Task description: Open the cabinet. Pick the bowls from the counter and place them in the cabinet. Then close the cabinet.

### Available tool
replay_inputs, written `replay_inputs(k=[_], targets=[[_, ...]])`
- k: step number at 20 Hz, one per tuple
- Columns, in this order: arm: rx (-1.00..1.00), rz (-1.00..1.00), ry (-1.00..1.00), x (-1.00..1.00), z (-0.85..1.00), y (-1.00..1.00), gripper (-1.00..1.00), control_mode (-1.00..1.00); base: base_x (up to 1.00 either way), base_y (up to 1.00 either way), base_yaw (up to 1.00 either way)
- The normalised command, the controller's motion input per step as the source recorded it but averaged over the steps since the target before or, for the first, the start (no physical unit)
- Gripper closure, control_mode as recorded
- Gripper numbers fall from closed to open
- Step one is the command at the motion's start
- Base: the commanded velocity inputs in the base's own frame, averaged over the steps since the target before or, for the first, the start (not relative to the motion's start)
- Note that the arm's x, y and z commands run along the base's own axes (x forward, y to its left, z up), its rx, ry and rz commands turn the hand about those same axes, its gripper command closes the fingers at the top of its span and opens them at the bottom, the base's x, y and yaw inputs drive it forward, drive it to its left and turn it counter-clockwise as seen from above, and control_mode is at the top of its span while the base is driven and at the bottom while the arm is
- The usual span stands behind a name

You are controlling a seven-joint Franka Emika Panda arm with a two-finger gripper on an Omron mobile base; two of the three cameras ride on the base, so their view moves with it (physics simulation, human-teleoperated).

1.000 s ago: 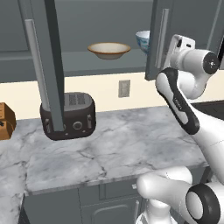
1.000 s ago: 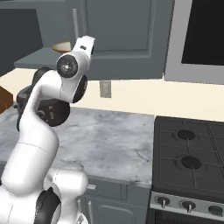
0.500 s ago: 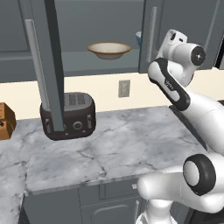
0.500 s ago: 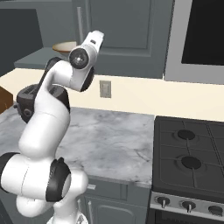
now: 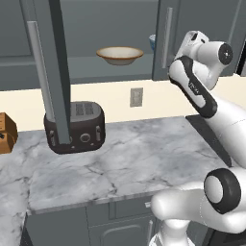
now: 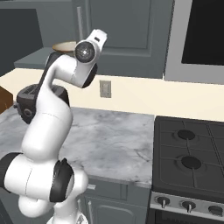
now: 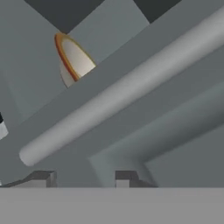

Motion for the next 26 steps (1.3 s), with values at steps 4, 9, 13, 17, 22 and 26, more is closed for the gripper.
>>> replay_inputs(k=[4, 9, 13, 17, 22, 26], targets=[[-0.02, 0.00, -0.19, -0.39, -0.67, 0.03, -1.00, -1.00, 0.00, 0.00, 0.00], [-0.08, 0.00, -0.24, -0.83, -0.22, 0.10, -1.00, -1.00, 0.00, 0.00, 0.00], [-0.08, -0.01, -0.14, -0.81, 0.22, 0.00, -1.00, -1.00, 0.00, 0.00, 0.00], [-0.14, -0.05, -0.01, -0.78, 0.63, 0.00, -1.00, -1.00, 0.00, 0.00, 0.00], [-0.29, -0.09, 0.21, -0.68, 0.73, 0.01, -1.00, -1.00, 0.00, 0.00, 0.00], [-0.34, -0.09, 0.38, -0.56, 0.45, 0.10, -1.00, -1.00, 0.00, 0.00, 0.00]])
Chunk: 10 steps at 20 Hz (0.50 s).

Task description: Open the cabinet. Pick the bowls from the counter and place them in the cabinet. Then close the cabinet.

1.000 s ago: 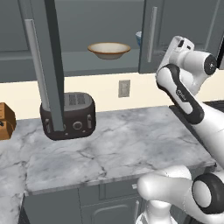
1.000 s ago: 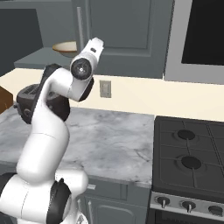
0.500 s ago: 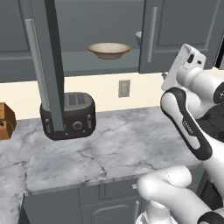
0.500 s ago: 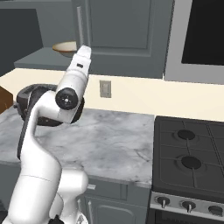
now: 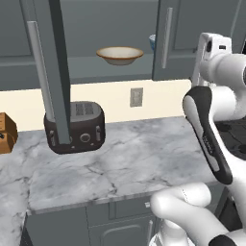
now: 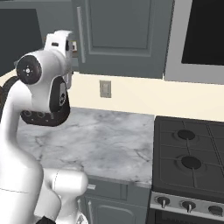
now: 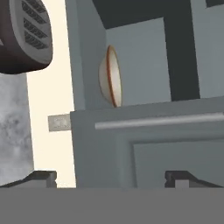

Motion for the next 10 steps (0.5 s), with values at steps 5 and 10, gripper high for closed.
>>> replay_inputs(k=[5, 10], targets=[[-0.28, -0.13, 0.25, -0.64, 0.06, 0.20, -1.00, -1.00, 0.00, 0.00, 0.00], [-0.12, -0.19, -0.12, -0.90, -0.26, 0.19, -1.00, -1.00, 0.00, 0.00, 0.00]])
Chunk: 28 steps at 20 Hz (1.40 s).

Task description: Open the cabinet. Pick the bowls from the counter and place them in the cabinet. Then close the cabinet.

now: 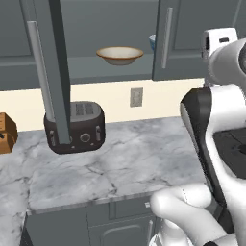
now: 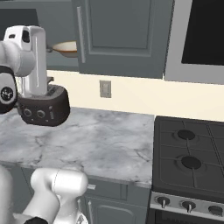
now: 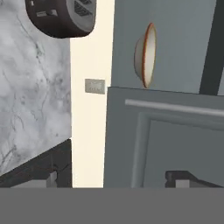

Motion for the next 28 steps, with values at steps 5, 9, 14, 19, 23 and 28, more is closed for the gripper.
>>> replay_inputs(k=[5, 9, 14, 19, 23, 28], targets=[[-0.04, -0.17, -0.28, -0.90, -0.34, 0.13, -1.00, -1.00, 0.00, 0.00, 0.00], [-0.06, -0.16, -0.28, -0.78, -0.32, 0.09, -1.00, -1.00, 0.00, 0.00, 0.00], [-0.08, -0.19, -0.19, -0.58, -0.09, 0.16, -1.00, -1.00, 0.00, 0.00, 0.00], [-0.09, -0.21, -0.02, -0.55, 0.06, 0.26, -1.00, -1.00, 0.00, 0.00, 0.00], [-0.10, -0.21, 0.00, -0.50, 0.05, 0.31, -1.00, -1.00, 0.00, 0.00, 0.00], [-0.11, -0.18, 0.00, -0.18, -0.10, 0.47, -1.00, -1.00, 0.00, 0.00, 0.00]])
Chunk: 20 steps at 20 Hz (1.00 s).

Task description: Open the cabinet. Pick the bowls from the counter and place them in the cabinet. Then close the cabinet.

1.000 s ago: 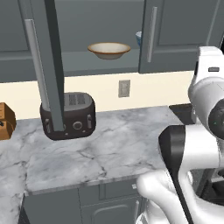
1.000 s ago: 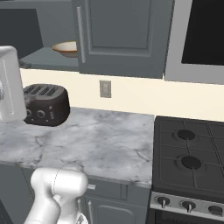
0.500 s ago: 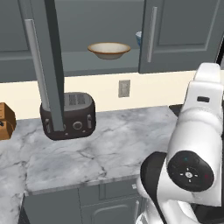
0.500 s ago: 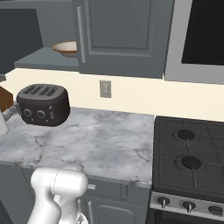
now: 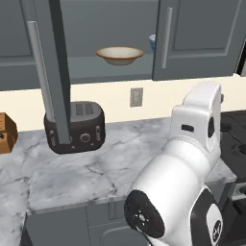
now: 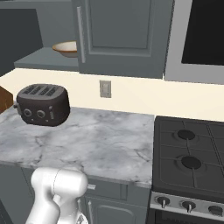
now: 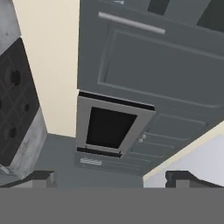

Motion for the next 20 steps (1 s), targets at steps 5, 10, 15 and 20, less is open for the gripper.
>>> replay_inputs(k=[5, 10, 15, 20], targets=[[-0.10, -0.09, 0.00, 0.00, -0.19, 0.60, -1.00, -1.00, 0.00, 0.00, 0.00], [-0.08, -0.03, 0.00, 0.00, -0.12, 0.71, -1.00, -1.00, 0.00, 0.00, 0.00], [-0.10, 0.00, 0.00, -0.01, -0.02, 0.76, -1.00, -1.00, 0.00, 0.00, 0.00], [-0.08, 0.00, 0.00, 0.00, -0.04, 0.74, -1.00, -1.00, 0.00, 0.00, 0.00]])
